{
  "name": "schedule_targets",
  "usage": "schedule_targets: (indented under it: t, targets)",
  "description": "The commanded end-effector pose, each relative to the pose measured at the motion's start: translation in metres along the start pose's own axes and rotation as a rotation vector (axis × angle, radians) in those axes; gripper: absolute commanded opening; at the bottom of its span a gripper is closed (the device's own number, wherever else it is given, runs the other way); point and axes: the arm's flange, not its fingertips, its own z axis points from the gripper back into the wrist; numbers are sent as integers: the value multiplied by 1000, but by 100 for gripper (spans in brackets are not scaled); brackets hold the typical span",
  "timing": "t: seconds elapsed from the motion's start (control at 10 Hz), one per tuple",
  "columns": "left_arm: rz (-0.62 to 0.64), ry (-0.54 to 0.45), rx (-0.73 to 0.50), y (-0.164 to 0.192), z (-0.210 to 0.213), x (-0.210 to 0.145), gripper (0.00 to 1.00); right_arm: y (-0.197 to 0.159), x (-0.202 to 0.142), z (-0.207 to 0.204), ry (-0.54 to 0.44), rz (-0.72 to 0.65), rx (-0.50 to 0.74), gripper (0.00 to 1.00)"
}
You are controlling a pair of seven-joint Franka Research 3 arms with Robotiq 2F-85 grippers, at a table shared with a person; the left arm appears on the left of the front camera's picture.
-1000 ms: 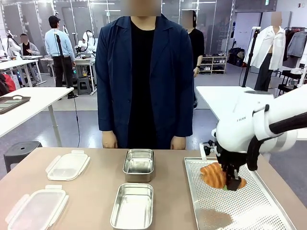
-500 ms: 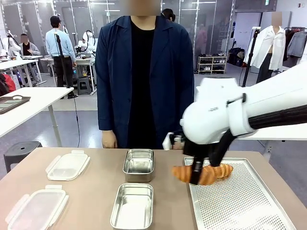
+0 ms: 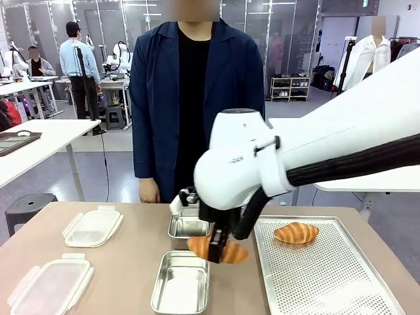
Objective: Place the bread into the airtight container.
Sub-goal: Pick up a Butter Roll and place it into an empty Airtight Container.
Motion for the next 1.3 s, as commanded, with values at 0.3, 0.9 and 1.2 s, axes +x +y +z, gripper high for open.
schedule_targets:
  t: [0.3, 0.9, 1.2]
  targets:
    - [-5, -5, -7, -1, 2, 3, 100, 7, 44, -5, 9, -17, 50, 40]
    - [-5, -5, -7, -1, 2, 3, 100, 13, 35, -10, 36, -9, 26, 40]
    - [-5, -5, -7, -1, 2, 3, 100, 10, 40, -11, 33, -11, 36, 41]
